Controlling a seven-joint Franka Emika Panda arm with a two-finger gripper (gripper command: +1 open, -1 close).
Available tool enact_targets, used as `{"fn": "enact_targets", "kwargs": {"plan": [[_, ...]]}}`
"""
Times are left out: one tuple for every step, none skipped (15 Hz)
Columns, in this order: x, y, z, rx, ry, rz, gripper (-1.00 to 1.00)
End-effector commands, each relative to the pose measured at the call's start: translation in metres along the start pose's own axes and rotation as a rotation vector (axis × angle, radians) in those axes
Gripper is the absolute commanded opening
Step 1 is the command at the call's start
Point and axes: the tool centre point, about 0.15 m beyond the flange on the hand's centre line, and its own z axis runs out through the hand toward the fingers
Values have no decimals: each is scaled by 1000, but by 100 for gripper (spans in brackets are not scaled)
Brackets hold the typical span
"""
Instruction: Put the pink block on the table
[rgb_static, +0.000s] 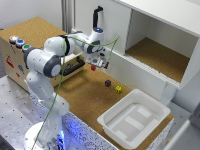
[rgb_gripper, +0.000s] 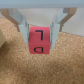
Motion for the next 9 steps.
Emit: {"fn": "enact_targets", "kwargs": {"plan": [[7, 21, 32, 17, -15, 75, -100], [6, 27, 33, 30, -26, 89, -100], [7, 31, 32, 35, -32, 96, -100], [8, 33, 31, 46, -40, 103, -100], [10, 35, 28, 55, -56, 107, -100], [12, 37, 23, 56, -65, 117, -100], [13, 36, 16, 51, -72, 116, -100], [13, 34, 15, 47, -90, 111, -100], [9, 34, 15, 64, -111, 126, -100]]}}
